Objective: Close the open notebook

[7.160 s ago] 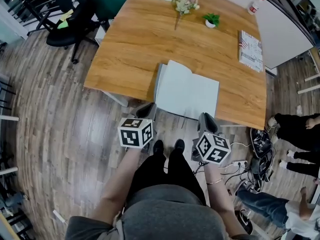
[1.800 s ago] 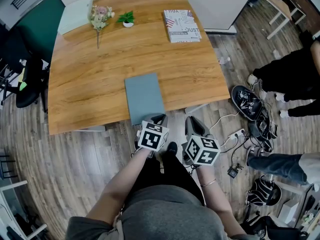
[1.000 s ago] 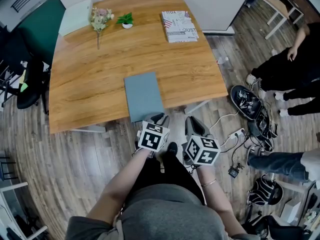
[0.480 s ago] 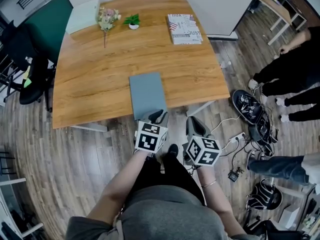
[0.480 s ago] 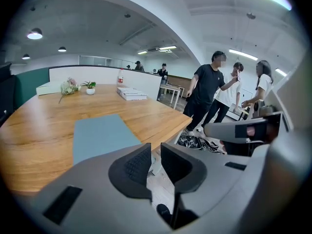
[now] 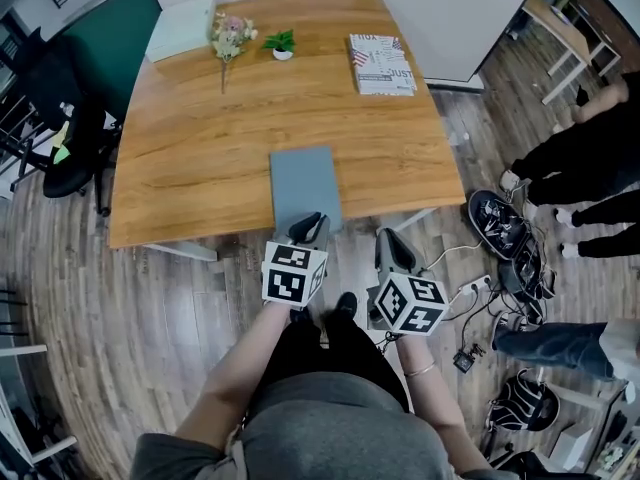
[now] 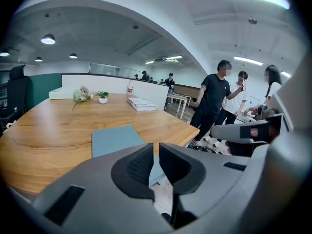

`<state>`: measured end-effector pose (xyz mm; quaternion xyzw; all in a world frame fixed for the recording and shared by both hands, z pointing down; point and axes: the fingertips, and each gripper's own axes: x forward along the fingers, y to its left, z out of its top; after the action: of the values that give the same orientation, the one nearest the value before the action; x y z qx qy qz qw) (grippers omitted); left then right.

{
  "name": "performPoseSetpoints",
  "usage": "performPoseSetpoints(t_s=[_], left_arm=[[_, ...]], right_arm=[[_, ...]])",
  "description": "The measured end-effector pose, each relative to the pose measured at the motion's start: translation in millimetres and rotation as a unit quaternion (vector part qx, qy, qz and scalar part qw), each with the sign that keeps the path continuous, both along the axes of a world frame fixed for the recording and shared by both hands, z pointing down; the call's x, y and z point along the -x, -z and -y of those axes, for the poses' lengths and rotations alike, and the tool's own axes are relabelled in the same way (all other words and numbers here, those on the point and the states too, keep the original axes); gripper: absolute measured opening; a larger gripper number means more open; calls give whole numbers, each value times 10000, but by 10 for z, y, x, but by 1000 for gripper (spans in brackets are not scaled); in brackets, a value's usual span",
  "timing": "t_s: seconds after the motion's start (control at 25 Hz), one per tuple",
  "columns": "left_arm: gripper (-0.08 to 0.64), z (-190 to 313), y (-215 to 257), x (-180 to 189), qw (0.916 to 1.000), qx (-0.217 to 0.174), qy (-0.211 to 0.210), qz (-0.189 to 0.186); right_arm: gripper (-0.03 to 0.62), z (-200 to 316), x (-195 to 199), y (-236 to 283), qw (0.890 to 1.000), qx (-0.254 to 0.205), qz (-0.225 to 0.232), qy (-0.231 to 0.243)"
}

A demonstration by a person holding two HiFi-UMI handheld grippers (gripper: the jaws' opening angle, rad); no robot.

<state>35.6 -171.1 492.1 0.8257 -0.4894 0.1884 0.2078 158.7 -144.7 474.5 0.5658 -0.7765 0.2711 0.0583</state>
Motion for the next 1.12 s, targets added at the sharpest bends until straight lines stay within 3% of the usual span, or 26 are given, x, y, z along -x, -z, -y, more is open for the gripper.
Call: performPoseSetpoints(t_s=[0.6, 1.12], left_arm=[[31, 10, 355, 587, 9951, -747, 652, 48], [28, -53, 484, 1050, 9878, -1043, 1160, 24]], right_arm=[[6, 104, 318, 296, 9984, -405, 21, 390], [3, 138, 483, 429, 9956, -647, 35, 671]])
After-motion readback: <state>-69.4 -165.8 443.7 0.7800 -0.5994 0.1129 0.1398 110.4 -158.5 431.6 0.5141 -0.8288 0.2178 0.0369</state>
